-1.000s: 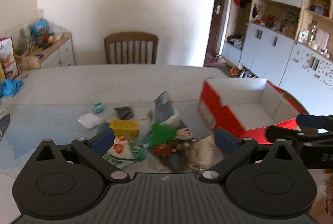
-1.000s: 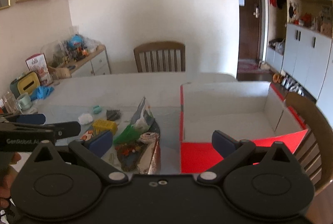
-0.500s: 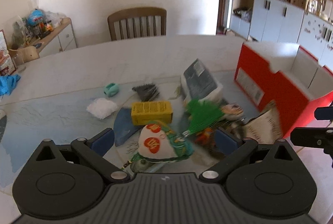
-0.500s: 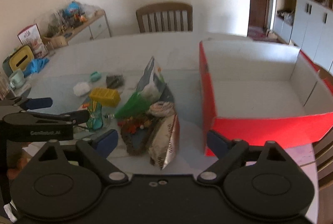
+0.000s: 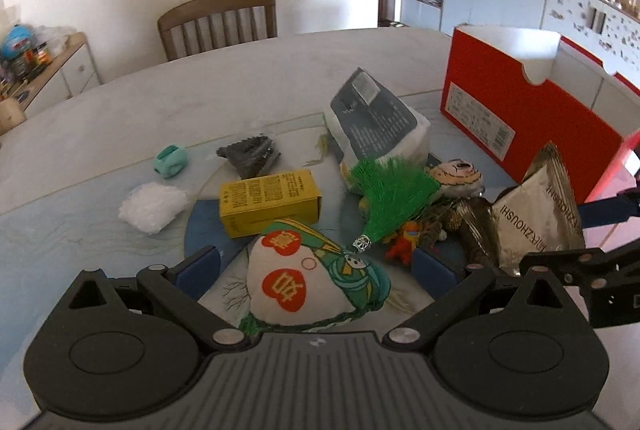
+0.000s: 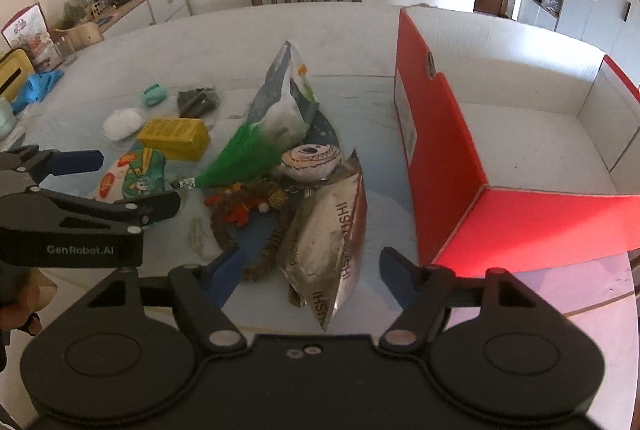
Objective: Organize objects
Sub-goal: 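Reach both grippers toward the silver snack bag and the white plush pouch, then grasp the silver snack bag with the right gripper while the left grasps the plush pouch, then carry both items into the red shoebox and open both grippers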
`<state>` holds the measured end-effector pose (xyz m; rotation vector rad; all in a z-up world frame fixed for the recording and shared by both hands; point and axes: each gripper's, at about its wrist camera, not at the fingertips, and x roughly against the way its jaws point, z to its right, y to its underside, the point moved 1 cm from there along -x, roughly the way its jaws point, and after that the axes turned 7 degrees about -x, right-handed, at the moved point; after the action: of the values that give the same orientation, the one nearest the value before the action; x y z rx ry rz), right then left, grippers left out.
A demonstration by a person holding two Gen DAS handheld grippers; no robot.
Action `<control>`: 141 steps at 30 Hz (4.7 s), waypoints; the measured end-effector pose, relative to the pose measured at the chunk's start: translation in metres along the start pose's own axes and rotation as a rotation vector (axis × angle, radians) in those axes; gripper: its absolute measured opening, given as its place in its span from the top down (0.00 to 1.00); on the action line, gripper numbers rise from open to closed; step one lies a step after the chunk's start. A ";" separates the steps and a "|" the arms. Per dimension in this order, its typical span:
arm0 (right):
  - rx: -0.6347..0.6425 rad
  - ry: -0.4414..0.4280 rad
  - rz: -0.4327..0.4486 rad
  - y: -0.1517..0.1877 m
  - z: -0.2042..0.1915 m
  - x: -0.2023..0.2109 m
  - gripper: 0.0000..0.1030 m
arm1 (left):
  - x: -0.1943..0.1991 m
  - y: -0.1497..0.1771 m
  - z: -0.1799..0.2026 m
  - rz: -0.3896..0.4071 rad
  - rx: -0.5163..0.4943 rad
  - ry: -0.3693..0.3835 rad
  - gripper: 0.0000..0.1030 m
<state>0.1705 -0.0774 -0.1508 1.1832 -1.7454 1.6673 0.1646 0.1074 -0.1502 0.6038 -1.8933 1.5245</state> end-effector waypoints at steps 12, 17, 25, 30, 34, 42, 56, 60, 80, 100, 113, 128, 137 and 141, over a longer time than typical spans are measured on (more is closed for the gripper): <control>-0.013 0.050 -0.019 -0.006 -0.006 -0.022 0.46 | -0.008 0.006 -0.005 -0.012 -0.022 0.033 0.23; -0.031 0.058 -0.018 -0.009 -0.006 -0.023 0.55 | -0.007 0.007 -0.007 -0.003 -0.027 0.034 0.28; -0.045 0.060 -0.007 -0.009 -0.006 -0.017 0.66 | 0.001 0.004 -0.013 0.026 -0.018 0.052 0.34; -0.061 0.062 0.014 -0.012 -0.005 -0.006 0.68 | 0.008 -0.001 -0.013 0.035 -0.024 0.065 0.35; -0.059 0.054 0.027 -0.013 -0.004 0.007 0.69 | 0.023 -0.008 -0.014 0.063 -0.020 0.074 0.35; -0.054 0.017 0.067 -0.019 -0.002 0.040 0.70 | 0.053 -0.029 -0.018 0.103 0.008 0.098 0.35; -0.003 -0.064 0.103 -0.054 0.028 0.093 0.70 | 0.092 -0.088 -0.001 0.123 0.002 0.115 0.35; 0.017 -0.079 0.105 -0.068 0.043 0.100 0.70 | 0.095 -0.105 0.017 0.129 -0.004 0.114 0.35; 0.011 -0.015 0.136 -0.104 0.154 0.101 0.69 | 0.055 -0.198 0.126 0.133 -0.088 0.167 0.35; 0.012 0.059 -0.003 -0.111 0.232 0.032 0.69 | -0.064 -0.235 0.227 -0.008 -0.183 0.197 0.35; 0.023 0.059 -0.082 -0.111 0.245 -0.014 0.70 | -0.122 -0.227 0.247 -0.136 -0.226 0.196 0.35; 0.014 0.059 -0.138 -0.103 0.257 -0.030 0.69 | -0.149 -0.220 0.261 -0.246 -0.225 0.191 0.34; 0.025 0.055 -0.146 -0.099 0.255 -0.029 0.62 | -0.152 -0.216 0.261 -0.265 -0.225 0.159 0.31; 0.030 0.042 -0.145 -0.100 0.254 -0.023 0.56 | -0.148 -0.214 0.263 -0.263 -0.238 0.151 0.30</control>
<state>0.3236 -0.3050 -0.1552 1.2484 -1.5755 1.6263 0.3673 -0.2019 -0.1452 0.5854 -1.7685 1.1266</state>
